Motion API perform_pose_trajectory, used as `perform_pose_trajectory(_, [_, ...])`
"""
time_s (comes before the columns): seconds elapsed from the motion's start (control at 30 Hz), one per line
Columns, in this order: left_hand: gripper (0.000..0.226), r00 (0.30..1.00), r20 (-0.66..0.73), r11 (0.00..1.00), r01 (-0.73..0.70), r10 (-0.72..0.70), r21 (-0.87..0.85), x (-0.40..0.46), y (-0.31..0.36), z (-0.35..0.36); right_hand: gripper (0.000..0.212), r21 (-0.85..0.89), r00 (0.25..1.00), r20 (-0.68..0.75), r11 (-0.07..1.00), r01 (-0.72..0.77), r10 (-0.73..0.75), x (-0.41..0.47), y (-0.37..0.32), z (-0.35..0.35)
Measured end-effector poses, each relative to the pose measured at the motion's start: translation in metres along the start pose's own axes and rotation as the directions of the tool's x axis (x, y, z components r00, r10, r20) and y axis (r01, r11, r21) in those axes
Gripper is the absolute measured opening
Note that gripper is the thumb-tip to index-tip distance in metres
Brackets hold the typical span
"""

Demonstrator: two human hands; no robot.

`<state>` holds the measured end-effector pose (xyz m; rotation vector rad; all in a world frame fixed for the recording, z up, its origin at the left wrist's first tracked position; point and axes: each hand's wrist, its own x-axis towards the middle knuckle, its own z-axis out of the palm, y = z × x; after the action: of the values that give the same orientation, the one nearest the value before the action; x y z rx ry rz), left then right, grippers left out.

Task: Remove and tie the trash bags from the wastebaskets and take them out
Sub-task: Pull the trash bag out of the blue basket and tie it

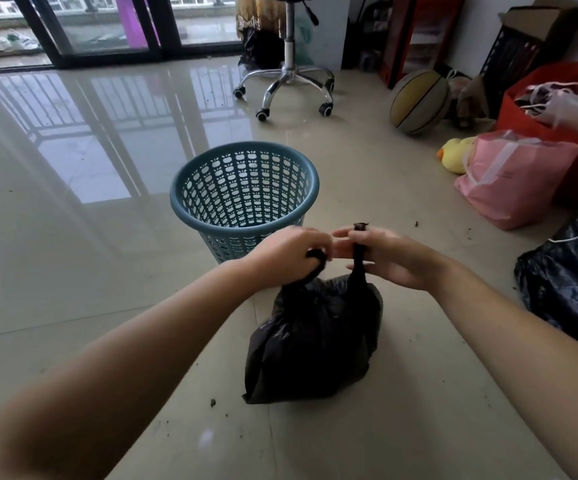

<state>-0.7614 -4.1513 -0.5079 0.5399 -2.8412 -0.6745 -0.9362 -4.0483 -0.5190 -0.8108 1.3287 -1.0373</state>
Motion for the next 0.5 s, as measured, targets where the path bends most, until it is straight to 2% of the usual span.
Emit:
perform_pose_trajectory(0.07, [0.021, 0.992, -0.113, 0.997, -0.055, 0.06, 0.047, 0.009, 0.016, -0.002, 0.04, -0.121, 0.993, 0.119, 0.993, -0.011, 0.026, -0.001, -0.007, 0.017])
perform_pose_trajectory(0.13, [0.032, 0.986, -0.157, 0.998, -0.059, 0.06, 0.014, 0.014, 0.014, 0.001, 0.033, -0.29, 0.986, 0.152, 0.957, -0.018, 0.064, -0.005, -0.01, 0.029])
perform_pose_trajectory(0.17, [0.038, 0.992, -0.115, 0.998, -0.047, 0.044, -0.031, 0.014, 0.012, 0.003, 0.03, -0.388, 0.991, 0.123, 0.922, -0.006, 0.058, -0.006, -0.013, 0.032])
perform_pose_trajectory(0.23, [0.04, 0.998, 0.064, 0.981, 0.025, -0.013, -0.195, 0.012, 0.006, 0.009, 0.027, -0.562, 0.998, 0.066, 0.827, 0.026, 0.014, -0.007, -0.017, 0.032])
perform_pose_trajectory(0.33, [0.032, 0.949, 0.3, 0.911, 0.207, -0.098, -0.356, 0.006, 0.0, 0.019, 0.025, -0.709, 0.996, 0.083, 0.701, 0.076, -0.024, -0.01, -0.022, 0.029])
perform_pose_trajectory(0.4, [0.021, 0.922, 0.363, 0.794, 0.318, -0.133, -0.518, 0.005, -0.008, 0.021, 0.023, -0.686, 0.996, 0.074, 0.723, 0.083, -0.045, -0.01, -0.02, 0.023])
perform_pose_trajectory(0.43, [0.018, 0.919, 0.368, 0.686, 0.359, -0.142, -0.633, 0.005, -0.012, 0.021, 0.023, -0.646, 0.997, 0.043, 0.759, 0.075, -0.062, -0.008, -0.016, 0.017])
perform_pose_trajectory(0.5, [0.016, 0.916, 0.367, 0.371, 0.402, -0.165, -0.837, 0.006, -0.026, 0.022, 0.029, -0.61, 0.991, -0.066, 0.791, 0.053, -0.118, -0.002, -0.001, 0.005])
